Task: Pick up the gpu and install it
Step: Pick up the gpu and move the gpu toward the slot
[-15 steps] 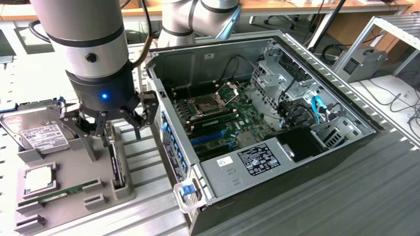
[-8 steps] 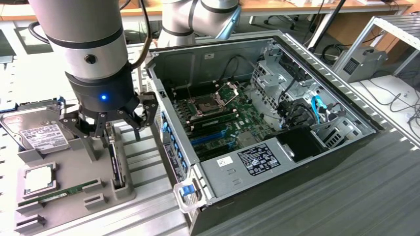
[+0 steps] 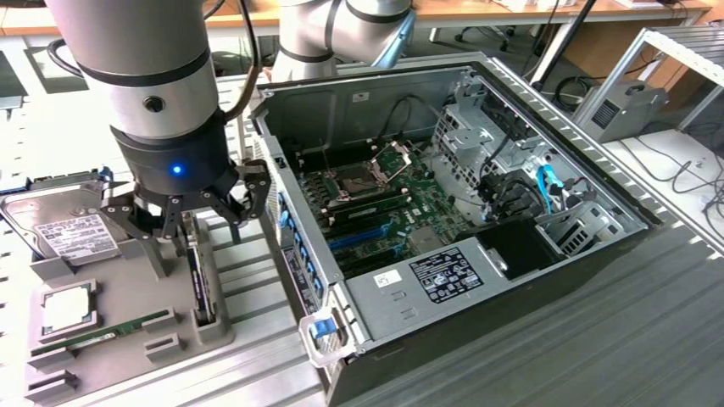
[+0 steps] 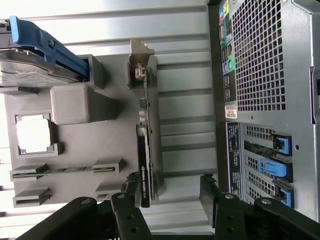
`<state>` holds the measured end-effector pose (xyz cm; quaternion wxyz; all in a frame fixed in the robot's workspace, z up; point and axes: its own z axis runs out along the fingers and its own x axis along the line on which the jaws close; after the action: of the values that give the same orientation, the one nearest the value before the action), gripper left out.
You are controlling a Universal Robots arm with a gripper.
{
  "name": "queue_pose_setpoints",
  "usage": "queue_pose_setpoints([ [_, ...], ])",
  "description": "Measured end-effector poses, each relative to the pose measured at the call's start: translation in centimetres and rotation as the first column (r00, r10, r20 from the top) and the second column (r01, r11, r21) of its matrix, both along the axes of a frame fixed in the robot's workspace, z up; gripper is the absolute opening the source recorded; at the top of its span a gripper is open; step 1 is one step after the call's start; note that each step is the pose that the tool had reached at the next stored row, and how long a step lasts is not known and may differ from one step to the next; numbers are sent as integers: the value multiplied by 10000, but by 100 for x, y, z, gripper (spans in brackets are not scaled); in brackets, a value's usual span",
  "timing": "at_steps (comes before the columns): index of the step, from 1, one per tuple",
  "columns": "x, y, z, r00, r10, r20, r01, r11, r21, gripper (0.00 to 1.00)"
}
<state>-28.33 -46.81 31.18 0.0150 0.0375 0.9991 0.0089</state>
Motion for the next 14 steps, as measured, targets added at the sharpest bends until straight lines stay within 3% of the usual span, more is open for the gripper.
queue_pose_setpoints([
  [14,-5,0,-32,10000,0,1,0,10000,-9,60],
])
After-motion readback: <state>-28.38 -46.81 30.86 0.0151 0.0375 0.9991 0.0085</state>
